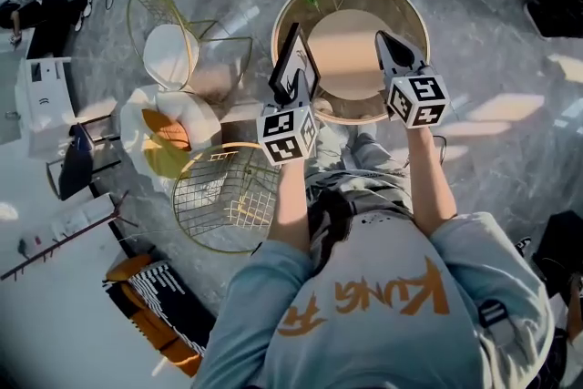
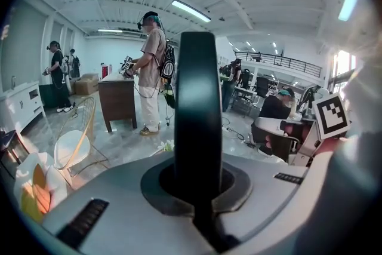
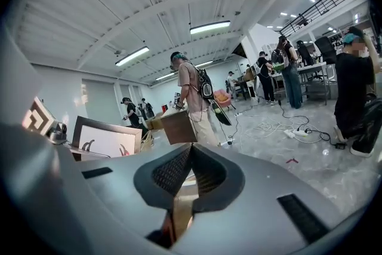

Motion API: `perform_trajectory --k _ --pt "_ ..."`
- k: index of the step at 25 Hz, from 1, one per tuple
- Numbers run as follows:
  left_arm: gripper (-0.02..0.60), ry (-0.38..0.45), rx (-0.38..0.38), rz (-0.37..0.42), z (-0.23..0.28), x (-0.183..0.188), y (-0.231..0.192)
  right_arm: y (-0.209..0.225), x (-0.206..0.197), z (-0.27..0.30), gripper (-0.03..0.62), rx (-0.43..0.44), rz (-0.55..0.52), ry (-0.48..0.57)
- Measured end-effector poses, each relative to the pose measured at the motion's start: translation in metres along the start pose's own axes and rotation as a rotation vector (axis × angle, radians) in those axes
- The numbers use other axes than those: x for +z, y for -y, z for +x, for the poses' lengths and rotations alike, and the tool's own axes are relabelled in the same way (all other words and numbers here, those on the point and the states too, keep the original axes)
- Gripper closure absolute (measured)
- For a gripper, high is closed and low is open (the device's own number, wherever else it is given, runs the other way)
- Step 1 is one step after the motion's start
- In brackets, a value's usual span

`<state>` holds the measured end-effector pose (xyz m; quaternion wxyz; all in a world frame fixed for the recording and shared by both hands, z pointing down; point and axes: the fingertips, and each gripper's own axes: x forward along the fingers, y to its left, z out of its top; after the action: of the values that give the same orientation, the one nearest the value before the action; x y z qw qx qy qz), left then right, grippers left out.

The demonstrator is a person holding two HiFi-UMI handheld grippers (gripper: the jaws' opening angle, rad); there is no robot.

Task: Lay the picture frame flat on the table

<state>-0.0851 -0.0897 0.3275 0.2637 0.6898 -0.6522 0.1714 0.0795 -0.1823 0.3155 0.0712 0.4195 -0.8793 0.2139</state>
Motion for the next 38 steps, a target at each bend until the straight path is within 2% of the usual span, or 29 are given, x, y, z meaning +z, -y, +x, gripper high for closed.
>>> perform_trajectory --k 6,12,24,31,38 --pt "0.555 -0.036 -0.042 -0.03 0.02 -0.022 0.006 0.01 -0.023 0.0 0.597 -0.028 0.0 -0.032" --pt "0.555 -0.097 -0.079 -0.077 0.037 -0.057 0.019 0.016 -0.061 -0.008 0.597 -0.042 0.011 -0.112" --pt "0.556 -0.213 -0.089 -0.183 0.064 -0.14 0.006 0.011 -0.14 0.003 0.597 -0.015 -0.001 -0.264" --pt "0.555 -0.296 -0.085 -0.215 0.08 -0.192 -0.005 0.009 -0.188 0.012 0.597 0.003 0.006 -0.338" --pt "0.555 -0.363 -0.102 -0.209 0.099 -0.228 -0.006 0.014 -0.233 0.012 0.597 0.007 0.012 -0.429"
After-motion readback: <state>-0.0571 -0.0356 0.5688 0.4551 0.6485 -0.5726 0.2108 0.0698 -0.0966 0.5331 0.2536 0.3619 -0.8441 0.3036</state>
